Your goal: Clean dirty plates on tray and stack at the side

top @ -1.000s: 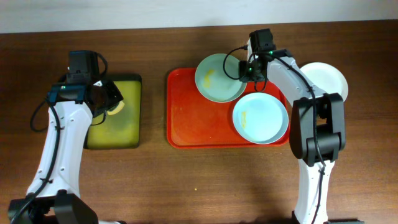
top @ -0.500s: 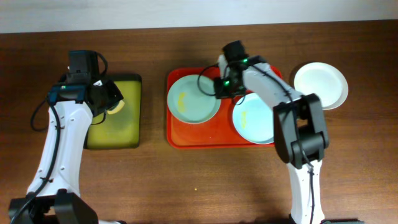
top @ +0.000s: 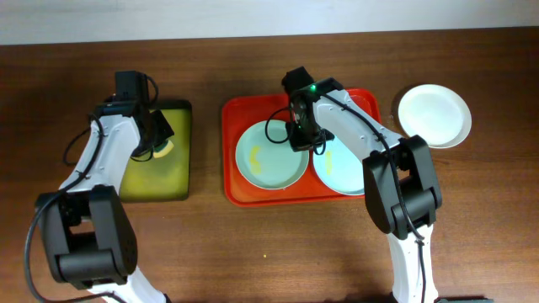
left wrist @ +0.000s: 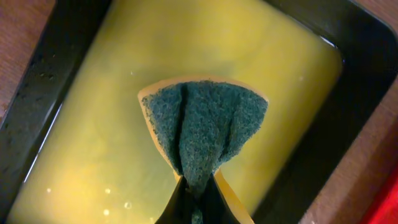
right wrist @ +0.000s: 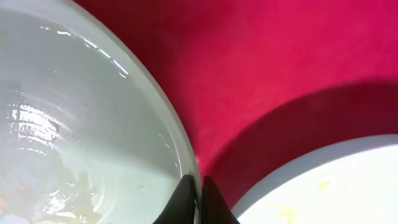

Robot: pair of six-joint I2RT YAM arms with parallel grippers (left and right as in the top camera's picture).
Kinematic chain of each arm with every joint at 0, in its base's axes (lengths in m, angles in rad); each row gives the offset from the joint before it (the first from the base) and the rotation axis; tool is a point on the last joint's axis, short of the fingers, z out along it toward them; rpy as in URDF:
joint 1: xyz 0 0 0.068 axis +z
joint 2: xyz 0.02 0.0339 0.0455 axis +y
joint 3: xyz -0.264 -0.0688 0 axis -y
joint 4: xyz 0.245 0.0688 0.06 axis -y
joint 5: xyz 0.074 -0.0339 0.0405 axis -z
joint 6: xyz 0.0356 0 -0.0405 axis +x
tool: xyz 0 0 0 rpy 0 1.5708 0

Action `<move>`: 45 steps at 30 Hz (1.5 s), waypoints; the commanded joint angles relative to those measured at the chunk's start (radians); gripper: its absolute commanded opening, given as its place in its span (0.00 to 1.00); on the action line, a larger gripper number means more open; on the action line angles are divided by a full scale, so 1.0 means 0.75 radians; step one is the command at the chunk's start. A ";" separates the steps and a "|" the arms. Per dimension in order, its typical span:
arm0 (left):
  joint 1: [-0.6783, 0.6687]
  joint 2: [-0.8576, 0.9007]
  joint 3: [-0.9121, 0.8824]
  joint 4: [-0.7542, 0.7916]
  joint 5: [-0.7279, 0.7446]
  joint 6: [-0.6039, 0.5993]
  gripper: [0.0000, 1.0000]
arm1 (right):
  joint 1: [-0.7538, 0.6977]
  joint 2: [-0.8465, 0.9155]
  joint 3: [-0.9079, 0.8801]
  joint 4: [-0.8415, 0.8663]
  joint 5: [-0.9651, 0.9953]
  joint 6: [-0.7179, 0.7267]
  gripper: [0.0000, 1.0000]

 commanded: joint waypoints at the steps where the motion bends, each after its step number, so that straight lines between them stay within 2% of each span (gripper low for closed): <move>1: 0.010 0.116 0.013 0.044 -0.028 0.045 0.00 | 0.006 -0.033 -0.027 0.017 0.055 0.111 0.04; 6: 0.012 0.286 0.013 0.079 -0.024 0.045 0.00 | 0.005 -0.033 -0.169 0.119 0.028 0.112 0.04; 10: 0.012 0.135 0.082 -0.004 -0.021 0.100 0.00 | 0.007 -0.033 -0.170 0.119 -0.032 0.112 0.04; 13: 0.011 -0.129 0.092 -0.022 0.178 0.100 0.00 | 0.007 -0.033 -0.169 0.144 -0.114 0.112 0.04; 16: -0.050 -0.183 0.086 -0.065 0.492 0.101 0.00 | 0.006 -0.033 -0.160 0.141 -0.183 0.112 0.04; 19: -0.234 -0.177 0.053 -0.075 0.511 0.122 0.00 | -0.026 -0.033 -0.160 0.125 -0.182 0.157 0.04; 21: -0.373 -0.172 0.042 -0.069 0.440 0.139 0.00 | -0.080 -0.034 -0.160 0.087 -0.192 0.162 0.04; 23: -0.474 -0.172 0.036 -0.062 0.328 0.139 0.00 | -0.124 -0.034 -0.160 0.086 -0.353 0.160 0.04; 27: -0.583 -0.171 0.036 0.020 0.329 0.137 0.00 | -0.132 -0.033 -0.161 0.092 -0.387 0.156 0.04; 33: -0.599 -0.136 -0.062 0.163 0.320 0.012 0.00 | -0.134 -0.034 -0.161 0.092 -0.387 0.156 0.04; 35: -0.604 -0.053 -0.090 0.172 0.327 -0.048 0.00 | -0.134 -0.033 -0.161 0.105 -0.387 0.157 0.04; 41: -0.682 0.234 -0.090 0.407 0.300 -0.037 0.00 | -0.134 -0.033 -0.161 0.104 -0.387 0.156 0.04; 42: -0.682 0.241 -0.090 0.390 0.194 0.005 0.00 | -0.134 -0.033 -0.161 0.104 -0.387 0.156 0.04; 44: -0.671 0.224 -0.086 0.264 -0.287 0.025 0.00 | -0.134 -0.033 -0.161 0.102 -0.387 0.156 0.04; 45: -0.666 0.208 -0.080 0.235 -0.357 0.028 0.00 | -0.134 -0.033 -0.161 0.102 -0.387 0.156 0.04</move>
